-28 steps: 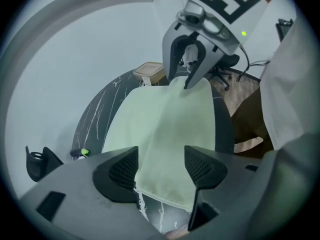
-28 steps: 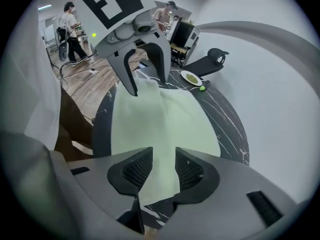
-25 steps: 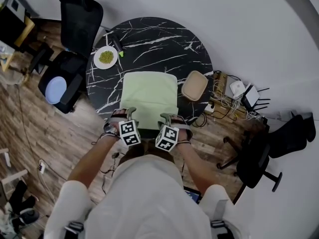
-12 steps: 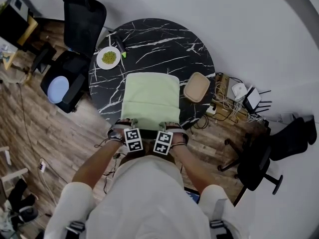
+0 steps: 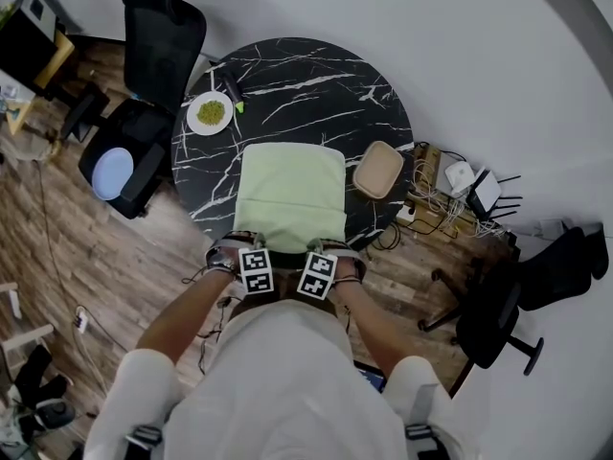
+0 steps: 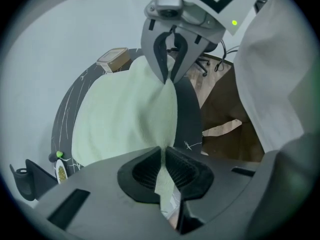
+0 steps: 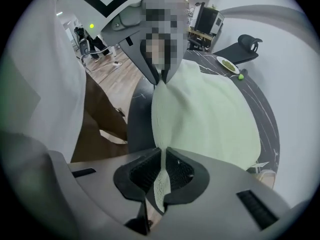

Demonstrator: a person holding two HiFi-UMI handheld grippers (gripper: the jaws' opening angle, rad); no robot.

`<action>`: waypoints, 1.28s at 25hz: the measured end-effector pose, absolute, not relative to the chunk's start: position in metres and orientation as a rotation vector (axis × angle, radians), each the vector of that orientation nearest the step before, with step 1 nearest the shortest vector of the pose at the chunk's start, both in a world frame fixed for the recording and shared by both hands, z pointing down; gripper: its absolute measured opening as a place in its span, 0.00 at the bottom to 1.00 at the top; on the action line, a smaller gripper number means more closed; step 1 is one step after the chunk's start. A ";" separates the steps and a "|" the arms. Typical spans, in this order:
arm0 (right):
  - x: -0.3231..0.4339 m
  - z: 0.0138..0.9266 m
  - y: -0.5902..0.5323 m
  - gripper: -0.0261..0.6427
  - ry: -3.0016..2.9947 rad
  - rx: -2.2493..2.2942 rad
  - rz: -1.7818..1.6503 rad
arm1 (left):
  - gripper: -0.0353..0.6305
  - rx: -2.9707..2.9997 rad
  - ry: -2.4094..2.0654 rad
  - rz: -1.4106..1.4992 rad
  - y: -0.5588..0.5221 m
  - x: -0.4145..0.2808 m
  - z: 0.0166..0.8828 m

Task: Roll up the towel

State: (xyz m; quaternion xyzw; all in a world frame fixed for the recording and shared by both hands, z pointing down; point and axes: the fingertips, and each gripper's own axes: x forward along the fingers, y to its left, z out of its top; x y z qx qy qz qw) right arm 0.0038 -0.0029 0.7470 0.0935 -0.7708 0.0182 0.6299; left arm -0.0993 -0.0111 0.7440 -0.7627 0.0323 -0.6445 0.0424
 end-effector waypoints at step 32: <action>0.024 0.663 -0.084 0.08 -1.808 0.370 0.036 | 0.09 -2.495 0.216 -1.874 -0.077 -0.084 0.660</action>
